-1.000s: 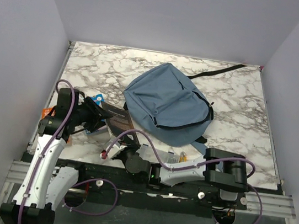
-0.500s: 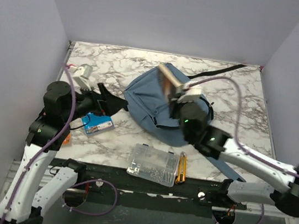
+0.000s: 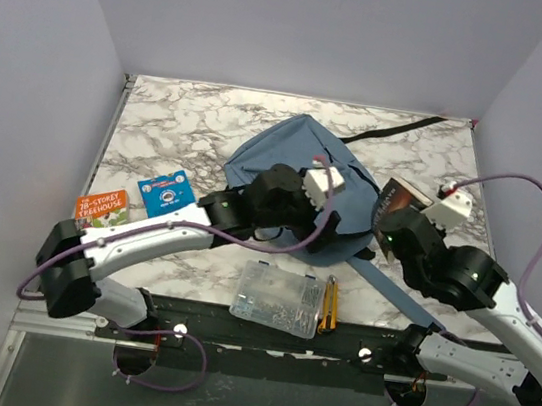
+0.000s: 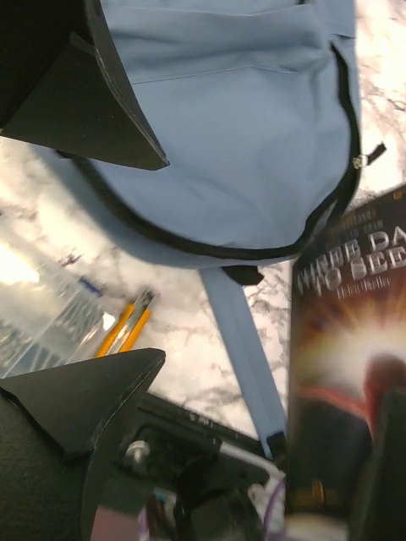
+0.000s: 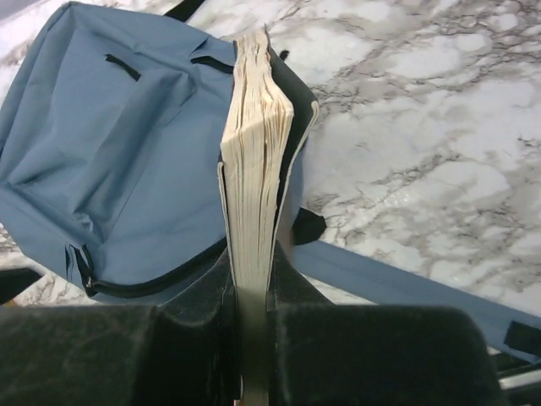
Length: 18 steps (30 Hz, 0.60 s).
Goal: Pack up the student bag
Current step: Place the book in the student bag.
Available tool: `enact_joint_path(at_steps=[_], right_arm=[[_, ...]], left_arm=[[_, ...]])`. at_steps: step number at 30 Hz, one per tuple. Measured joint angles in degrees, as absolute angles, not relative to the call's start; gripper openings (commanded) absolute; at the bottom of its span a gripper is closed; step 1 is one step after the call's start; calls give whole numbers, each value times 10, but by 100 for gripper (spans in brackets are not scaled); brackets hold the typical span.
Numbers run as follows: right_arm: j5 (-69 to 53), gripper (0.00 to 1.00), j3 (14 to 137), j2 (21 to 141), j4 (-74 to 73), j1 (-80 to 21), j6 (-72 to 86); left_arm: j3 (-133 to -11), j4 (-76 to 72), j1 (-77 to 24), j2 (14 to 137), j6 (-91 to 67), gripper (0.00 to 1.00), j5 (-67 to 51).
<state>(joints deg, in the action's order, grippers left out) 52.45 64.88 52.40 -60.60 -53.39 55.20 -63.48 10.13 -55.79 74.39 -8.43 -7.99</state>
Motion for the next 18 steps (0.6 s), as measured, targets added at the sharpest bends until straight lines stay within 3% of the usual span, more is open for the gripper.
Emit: enact_joint_path(at_steps=[7,18], right_arm=[[564,1,677,454,-722,-531,608],[565,1,693,483,-729,-531,573]], left_arm=[[-733,70,-602,912,17,90,-32],[-783,89,-606,1006,63,90,-20]])
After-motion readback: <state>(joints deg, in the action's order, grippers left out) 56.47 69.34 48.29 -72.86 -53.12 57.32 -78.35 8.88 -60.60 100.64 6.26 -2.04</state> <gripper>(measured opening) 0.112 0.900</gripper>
